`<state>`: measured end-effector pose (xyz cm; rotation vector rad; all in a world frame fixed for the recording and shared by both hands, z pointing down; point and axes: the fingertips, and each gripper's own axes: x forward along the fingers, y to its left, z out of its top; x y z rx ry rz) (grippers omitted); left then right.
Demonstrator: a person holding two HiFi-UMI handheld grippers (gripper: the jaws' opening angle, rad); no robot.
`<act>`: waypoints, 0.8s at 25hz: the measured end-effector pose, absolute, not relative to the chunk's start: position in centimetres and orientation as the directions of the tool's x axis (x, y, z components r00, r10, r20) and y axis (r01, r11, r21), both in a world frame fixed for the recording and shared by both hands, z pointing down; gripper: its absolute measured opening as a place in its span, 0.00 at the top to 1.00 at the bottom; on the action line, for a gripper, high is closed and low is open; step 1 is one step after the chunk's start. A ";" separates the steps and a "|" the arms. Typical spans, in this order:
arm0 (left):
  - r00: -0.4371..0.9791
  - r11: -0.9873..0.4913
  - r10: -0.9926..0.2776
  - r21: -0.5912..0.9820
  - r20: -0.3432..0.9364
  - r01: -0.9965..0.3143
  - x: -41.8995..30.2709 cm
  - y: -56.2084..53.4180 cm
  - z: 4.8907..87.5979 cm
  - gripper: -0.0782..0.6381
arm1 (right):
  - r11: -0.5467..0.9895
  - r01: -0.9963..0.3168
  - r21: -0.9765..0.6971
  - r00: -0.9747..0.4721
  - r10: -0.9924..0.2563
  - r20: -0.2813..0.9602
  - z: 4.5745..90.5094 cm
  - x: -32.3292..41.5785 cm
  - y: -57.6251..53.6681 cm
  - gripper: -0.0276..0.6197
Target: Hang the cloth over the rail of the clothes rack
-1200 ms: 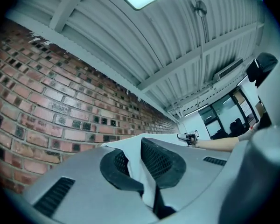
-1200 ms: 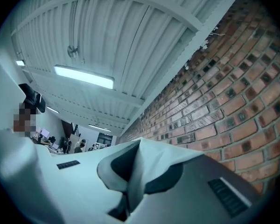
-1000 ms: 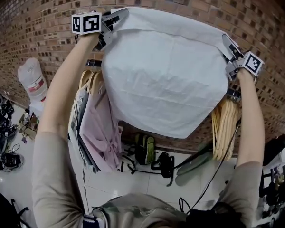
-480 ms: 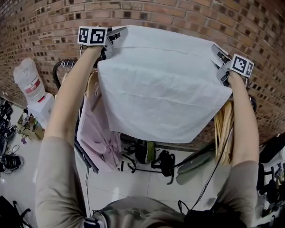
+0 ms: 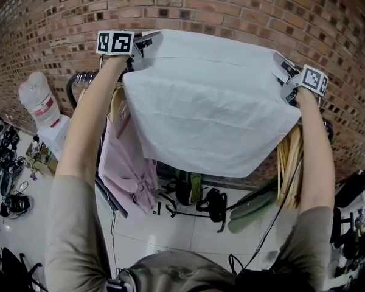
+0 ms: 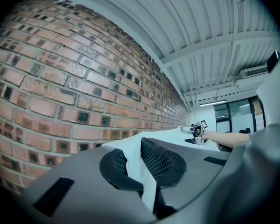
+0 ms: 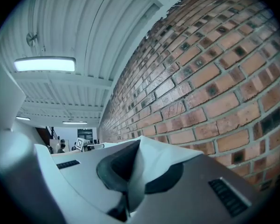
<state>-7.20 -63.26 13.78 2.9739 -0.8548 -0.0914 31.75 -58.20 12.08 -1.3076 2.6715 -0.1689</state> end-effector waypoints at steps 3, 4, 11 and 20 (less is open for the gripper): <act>0.858 -0.858 -0.511 0.081 -0.043 -0.507 -7.0 -63.0 13.9 0.88 | 0.615 -0.763 -0.199 -0.607 -0.788 -0.104 12.2 31.6 -57.9 0.94; 0.863 -0.861 -0.505 0.091 -0.035 -0.500 -6.8 -63.0 14.2 0.86 | 0.608 -0.768 -0.200 -0.603 -0.792 -0.093 12.3 31.6 -58.0 0.94; 0.888 -0.875 -0.457 0.158 0.043 -0.458 -5.3 -62.6 16.2 0.67 | 0.603 -0.764 -0.228 -0.610 -0.791 -0.048 13.2 30.5 -58.4 0.53; 0.909 -0.869 -0.407 0.266 0.092 -0.417 -4.5 -62.4 17.5 0.35 | 0.584 -0.767 -0.266 -0.588 -0.805 -0.074 13.4 30.8 -59.1 0.29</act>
